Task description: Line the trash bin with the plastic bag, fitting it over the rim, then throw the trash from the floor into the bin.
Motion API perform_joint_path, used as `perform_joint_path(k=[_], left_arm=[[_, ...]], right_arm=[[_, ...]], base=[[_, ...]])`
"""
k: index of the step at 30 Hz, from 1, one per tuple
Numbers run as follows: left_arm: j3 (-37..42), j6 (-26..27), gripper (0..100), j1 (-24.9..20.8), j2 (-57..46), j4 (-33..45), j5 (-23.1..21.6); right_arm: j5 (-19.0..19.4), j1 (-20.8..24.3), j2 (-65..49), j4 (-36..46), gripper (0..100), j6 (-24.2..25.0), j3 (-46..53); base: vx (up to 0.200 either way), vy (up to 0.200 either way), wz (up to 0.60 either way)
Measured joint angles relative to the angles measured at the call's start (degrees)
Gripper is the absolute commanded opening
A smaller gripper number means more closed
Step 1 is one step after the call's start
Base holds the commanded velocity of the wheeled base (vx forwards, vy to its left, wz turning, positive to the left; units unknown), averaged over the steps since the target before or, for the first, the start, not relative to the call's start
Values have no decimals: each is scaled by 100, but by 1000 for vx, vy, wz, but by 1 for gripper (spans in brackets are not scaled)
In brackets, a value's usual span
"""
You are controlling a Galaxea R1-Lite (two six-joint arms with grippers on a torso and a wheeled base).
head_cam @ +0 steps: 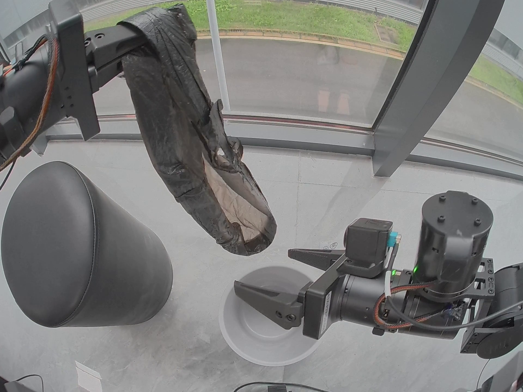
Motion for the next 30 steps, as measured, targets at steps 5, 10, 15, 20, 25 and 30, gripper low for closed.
perform_joint_path(k=[5, 10, 15, 20, 25, 30], left_arm=[[-37, 194, 0, -321, 66, 4, 6], [-50, 218, 0, -605, 91, 4, 2], [-55, 222, 0, -753, 94, 2, 0], [-55, 224, 0, -841, 74, 0, -2], [-44, 224, 0, -866, 39, 0, -2], [-16, 227, 0, -872, -37, 2, -11]], right_arm=[[-100, -18, 202, -13, 100, -33, 20], [-251, -107, 530, -284, 100, -202, -7], [-300, -171, 974, -996, 100, -411, -46], [-407, -215, 1429, -1280, 100, -649, -215], [-1045, -228, 1803, -1315, 100, -684, -556], [-1187, -272, 2038, -1324, 100, -794, -752]], base=[[0, 0, 0], [0, 0, 0], [0, 0, 0], [0, 0, 0], [0, 0, 0], [0, 0, 0]])
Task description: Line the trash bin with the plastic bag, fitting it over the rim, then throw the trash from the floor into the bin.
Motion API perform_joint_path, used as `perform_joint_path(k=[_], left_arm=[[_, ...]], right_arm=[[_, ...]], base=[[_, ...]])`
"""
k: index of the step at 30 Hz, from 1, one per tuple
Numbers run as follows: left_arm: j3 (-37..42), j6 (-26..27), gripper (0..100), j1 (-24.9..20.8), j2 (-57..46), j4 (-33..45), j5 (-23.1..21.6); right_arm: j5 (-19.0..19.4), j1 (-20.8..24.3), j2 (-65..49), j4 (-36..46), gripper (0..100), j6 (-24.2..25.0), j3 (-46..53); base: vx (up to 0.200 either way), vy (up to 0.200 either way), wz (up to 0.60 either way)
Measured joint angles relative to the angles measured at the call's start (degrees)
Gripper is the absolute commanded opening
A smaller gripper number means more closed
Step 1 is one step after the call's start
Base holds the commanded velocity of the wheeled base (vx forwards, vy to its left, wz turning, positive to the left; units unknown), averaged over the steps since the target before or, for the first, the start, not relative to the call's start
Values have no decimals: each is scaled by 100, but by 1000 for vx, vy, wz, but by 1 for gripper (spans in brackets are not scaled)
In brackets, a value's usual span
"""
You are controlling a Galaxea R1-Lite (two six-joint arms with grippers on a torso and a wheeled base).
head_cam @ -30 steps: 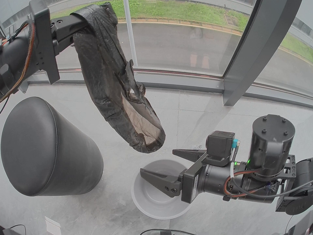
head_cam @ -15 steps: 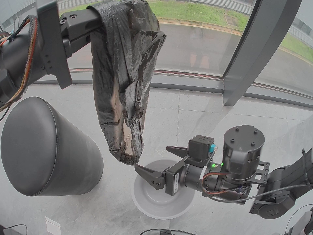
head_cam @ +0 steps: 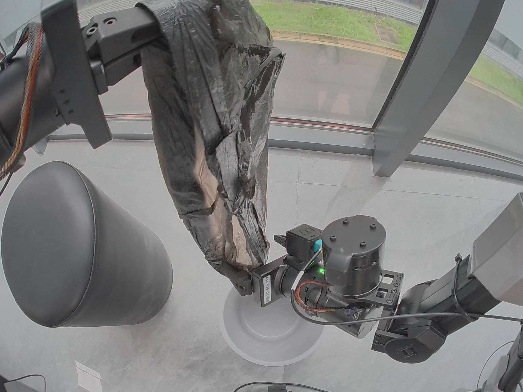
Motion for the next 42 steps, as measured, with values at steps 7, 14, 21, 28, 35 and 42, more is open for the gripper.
perform_joint_path(k=[7, 14, 21, 28, 35, 42], left_arm=[[63, 0, 0, 0, -106, 0, -2], [127, -5, 0, 30, -173, 0, -11], [143, -11, 0, 63, -184, 0, -24], [182, -18, 0, 99, -204, -2, -41], [217, -22, 0, 140, -206, -11, -57], [261, -27, 0, 183, -219, -11, -63]], right_arm=[[-440, -72, 244, -556, 100, -68, -228], [-616, -69, 412, -797, 100, -343, -300], [-750, -80, 482, -802, 100, -407, -311], [-753, -83, 528, -813, 0, -427, -324], [-750, -78, 540, -808, 0, -482, -297], [-692, -74, 534, -805, 0, -507, -197]], base=[[0, 0, 0], [0, 0, 0], [0, 0, 0], [0, 0, 0], [0, 0, 0], [0, 0, 0]])
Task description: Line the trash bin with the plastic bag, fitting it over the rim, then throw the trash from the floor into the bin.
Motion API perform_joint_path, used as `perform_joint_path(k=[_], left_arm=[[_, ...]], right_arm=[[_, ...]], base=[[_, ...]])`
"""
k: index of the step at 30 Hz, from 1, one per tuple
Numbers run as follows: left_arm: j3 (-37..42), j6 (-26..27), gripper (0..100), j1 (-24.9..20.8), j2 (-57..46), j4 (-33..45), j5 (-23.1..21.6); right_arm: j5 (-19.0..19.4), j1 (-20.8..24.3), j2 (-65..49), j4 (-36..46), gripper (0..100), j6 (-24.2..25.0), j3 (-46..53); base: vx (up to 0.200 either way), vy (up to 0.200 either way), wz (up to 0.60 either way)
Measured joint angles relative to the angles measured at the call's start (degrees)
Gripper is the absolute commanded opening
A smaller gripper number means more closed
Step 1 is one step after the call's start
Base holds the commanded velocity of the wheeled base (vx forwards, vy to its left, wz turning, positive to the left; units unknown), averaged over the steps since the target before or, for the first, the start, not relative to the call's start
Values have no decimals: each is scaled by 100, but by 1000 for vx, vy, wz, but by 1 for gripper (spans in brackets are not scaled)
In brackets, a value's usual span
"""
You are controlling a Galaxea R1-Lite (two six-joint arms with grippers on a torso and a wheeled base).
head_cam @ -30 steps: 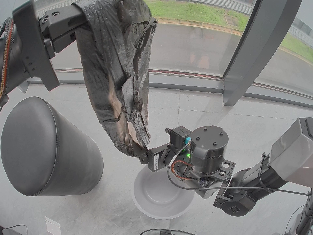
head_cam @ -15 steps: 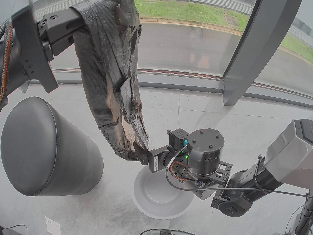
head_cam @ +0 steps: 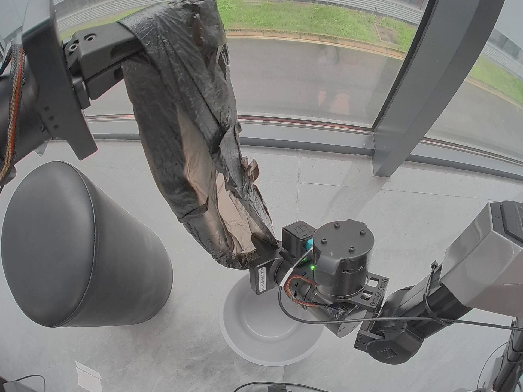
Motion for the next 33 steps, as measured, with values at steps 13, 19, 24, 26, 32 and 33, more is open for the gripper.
perform_joint_path(k=[13, 19, 24, 26, 32, 33], left_arm=[[113, 20, 0, 162, -2, -2, 0], [483, 154, 0, 421, 0, -27, -62], [837, 235, 0, 619, 20, -22, -106], [976, 252, 0, 691, 30, -27, -117], [1280, 279, 0, 857, 68, -33, -141], [1326, 282, 0, 873, 72, -35, -155]], right_arm=[[-41, 84, -223, 84, 0, -372, 435], [-50, 93, -713, 616, 0, -271, 707], [-20, 79, -1301, 1592, 0, 37, 766], [44, 74, -1557, 2227, 0, 176, 738], [767, 52, -2148, 3913, 0, 586, 453], [969, 46, -2222, 4190, 0, 646, 394]], base=[[0, 0, 0], [0, 0, 0], [0, 0, 0], [0, 0, 0], [0, 0, 0], [0, 0, 0]])
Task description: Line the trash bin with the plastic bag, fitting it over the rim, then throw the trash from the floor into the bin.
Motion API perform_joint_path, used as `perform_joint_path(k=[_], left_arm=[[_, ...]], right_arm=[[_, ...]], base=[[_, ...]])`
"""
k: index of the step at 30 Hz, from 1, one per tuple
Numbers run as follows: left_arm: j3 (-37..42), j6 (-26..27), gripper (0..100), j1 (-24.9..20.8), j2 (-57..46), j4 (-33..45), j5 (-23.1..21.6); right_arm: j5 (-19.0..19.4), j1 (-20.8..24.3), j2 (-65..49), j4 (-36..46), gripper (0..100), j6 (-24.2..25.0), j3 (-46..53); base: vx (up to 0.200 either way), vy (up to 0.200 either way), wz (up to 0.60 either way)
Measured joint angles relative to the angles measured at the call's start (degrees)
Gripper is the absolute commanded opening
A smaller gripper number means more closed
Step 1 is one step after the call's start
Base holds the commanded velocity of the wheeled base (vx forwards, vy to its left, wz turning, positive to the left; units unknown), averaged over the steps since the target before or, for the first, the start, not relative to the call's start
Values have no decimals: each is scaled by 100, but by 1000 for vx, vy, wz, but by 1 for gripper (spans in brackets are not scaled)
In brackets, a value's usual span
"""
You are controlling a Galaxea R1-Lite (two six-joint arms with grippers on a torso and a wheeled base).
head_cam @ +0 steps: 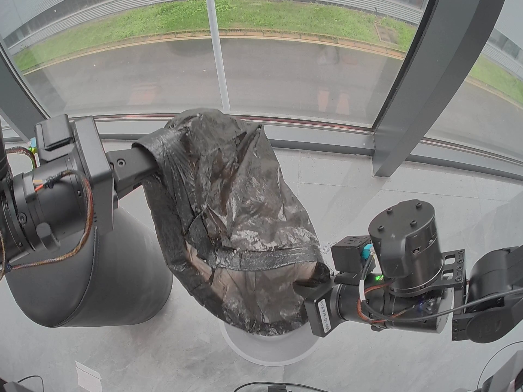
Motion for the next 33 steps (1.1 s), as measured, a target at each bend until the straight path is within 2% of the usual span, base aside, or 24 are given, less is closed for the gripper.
perform_joint_path(k=[5, 8, 12, 20, 27, 33], left_arm=[[313, 127, 0, 78, 2, -2, -77], [564, 295, 0, 113, -12, -2, -99], [844, 397, 0, 141, -59, 13, -122], [1211, 428, 0, 155, -144, 37, -129], [1538, 428, 0, 144, -336, 132, -149], [1773, 405, 0, 113, -621, 542, -252]], right_arm=[[1140, -85, -338, 1218, 0, 417, -417], [1606, -185, -449, 1547, 0, 549, -577], [1972, -312, -562, 2020, 0, 614, -731], [3018, -512, -729, 2977, 0, 635, -1086], [3625, -571, -785, 3067, 0, 602, -968], [4063, -551, -866, 3045, 0, 573, -692]], base=[[0, 0, 0], [0, 0, 0], [0, 0, 0], [0, 0, 0], [0, 0, 0], [0, 0, 0]])
